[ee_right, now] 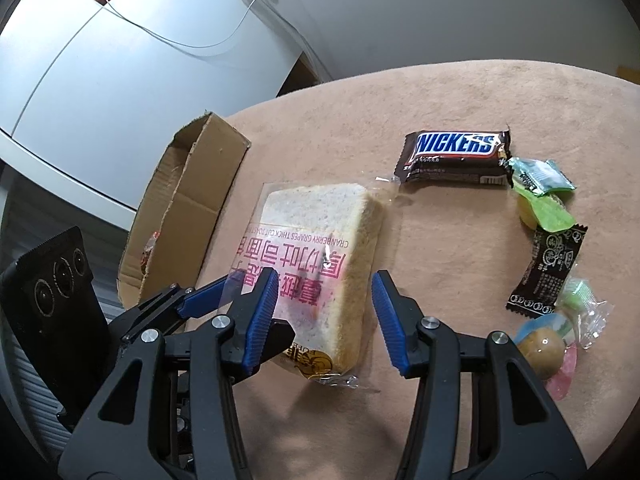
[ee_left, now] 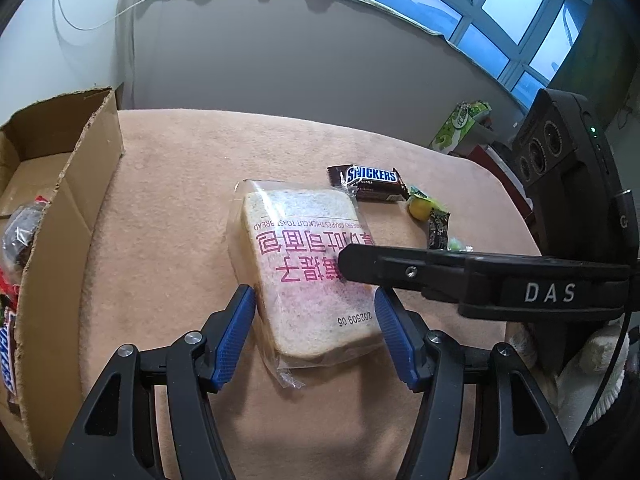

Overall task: Organize snacks
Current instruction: 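Grasp the bagged bread loaf with the left tool while the right tool grips it too, then carry the bread loaf into the cardboard box and open both tools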

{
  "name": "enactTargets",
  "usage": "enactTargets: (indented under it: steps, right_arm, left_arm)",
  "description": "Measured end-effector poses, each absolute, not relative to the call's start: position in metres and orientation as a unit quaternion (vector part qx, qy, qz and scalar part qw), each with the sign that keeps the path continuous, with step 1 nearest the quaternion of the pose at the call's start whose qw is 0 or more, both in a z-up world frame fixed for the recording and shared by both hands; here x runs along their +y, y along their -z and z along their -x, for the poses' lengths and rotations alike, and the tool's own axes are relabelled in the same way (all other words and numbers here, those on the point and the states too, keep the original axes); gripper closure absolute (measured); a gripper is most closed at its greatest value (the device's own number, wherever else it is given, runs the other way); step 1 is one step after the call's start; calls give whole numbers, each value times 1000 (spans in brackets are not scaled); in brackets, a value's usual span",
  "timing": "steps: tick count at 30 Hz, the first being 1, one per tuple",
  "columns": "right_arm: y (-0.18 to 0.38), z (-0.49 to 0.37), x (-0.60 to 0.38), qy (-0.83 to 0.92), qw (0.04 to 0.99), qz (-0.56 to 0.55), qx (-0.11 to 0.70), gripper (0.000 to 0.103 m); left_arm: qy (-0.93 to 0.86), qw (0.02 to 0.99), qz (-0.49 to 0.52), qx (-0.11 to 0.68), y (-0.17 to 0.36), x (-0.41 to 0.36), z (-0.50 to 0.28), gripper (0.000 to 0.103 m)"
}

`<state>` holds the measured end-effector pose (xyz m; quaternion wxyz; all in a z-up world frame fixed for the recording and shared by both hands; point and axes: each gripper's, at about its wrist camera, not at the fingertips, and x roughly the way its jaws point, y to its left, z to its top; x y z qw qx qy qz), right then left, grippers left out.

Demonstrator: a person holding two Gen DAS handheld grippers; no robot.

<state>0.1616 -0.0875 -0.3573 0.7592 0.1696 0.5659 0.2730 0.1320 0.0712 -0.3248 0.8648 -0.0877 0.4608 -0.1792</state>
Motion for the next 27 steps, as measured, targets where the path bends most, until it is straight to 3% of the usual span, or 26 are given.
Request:
enactTargets:
  steps: [7, 16, 27]
  right_arm:
    - [350, -159, -76, -270, 767, -136, 567, 59]
    - [338, -147, -67, -271, 774, -130, 558, 59]
    - [283, -140, -24, -301, 800, -93, 510, 59]
  left_arm:
    - [182, 866, 86, 458, 325, 73, -126, 43]
    - [182, 874, 80, 444, 315, 79, -110, 44]
    - [158, 904, 69, 391, 271, 113, -91, 44]
